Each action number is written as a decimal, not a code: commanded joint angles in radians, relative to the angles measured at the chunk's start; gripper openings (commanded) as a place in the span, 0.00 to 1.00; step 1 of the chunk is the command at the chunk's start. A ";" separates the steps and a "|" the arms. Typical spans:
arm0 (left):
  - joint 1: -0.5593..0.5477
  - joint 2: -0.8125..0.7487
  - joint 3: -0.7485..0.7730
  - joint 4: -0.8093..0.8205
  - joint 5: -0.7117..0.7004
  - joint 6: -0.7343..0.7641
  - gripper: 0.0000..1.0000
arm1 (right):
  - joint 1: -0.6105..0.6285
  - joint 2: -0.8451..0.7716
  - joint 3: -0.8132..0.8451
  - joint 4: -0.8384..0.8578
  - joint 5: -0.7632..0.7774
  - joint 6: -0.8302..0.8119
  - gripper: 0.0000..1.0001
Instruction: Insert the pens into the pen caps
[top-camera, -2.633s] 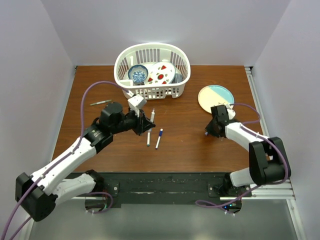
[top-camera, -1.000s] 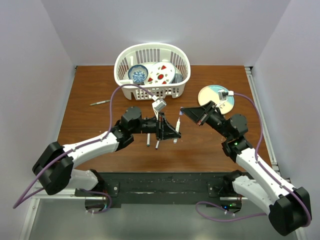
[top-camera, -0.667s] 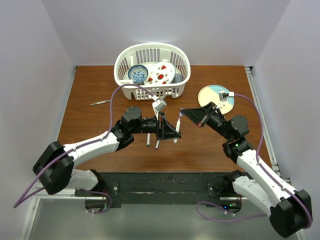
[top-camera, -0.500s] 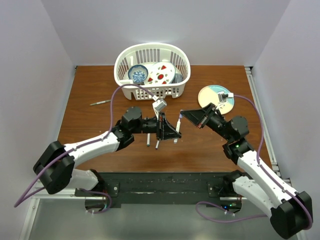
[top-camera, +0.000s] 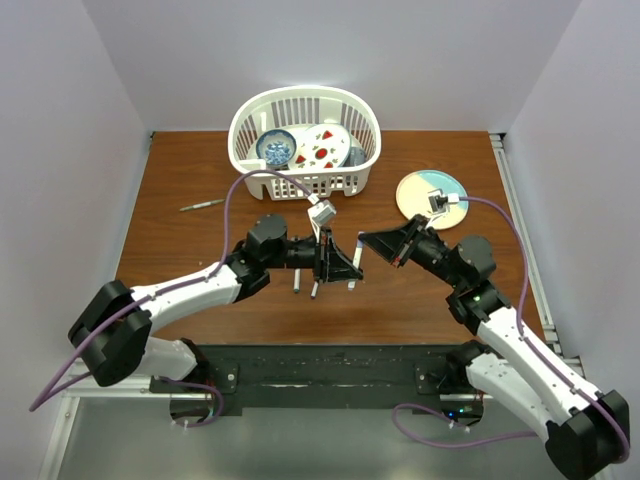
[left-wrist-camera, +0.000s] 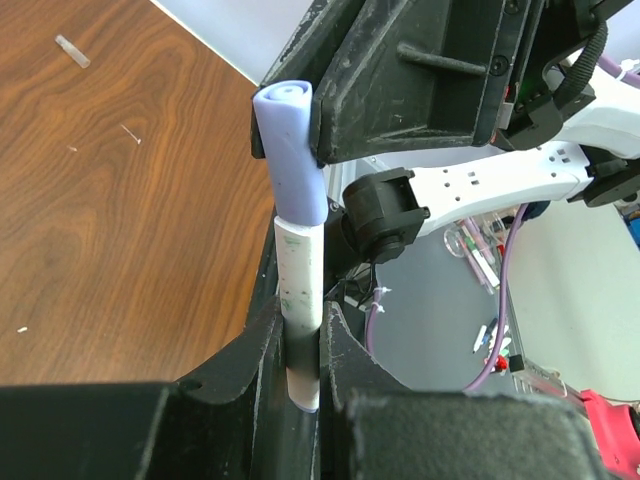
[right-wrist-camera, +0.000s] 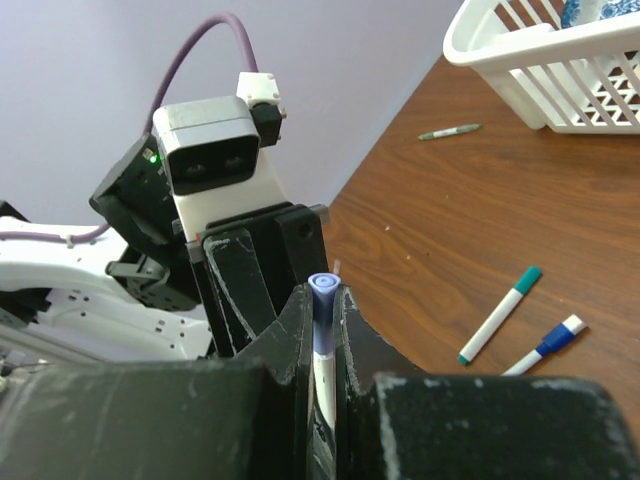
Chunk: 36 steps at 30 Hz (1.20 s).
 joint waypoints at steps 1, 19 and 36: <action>0.002 -0.005 0.050 0.072 -0.025 0.006 0.00 | 0.021 -0.029 -0.005 -0.111 -0.006 -0.093 0.00; 0.002 -0.095 0.067 -0.017 0.005 0.112 0.00 | 0.034 -0.086 -0.019 -0.034 -0.041 -0.001 0.72; 0.002 -0.166 -0.013 0.009 0.079 0.103 0.00 | 0.032 0.062 0.211 -0.020 -0.144 -0.053 0.85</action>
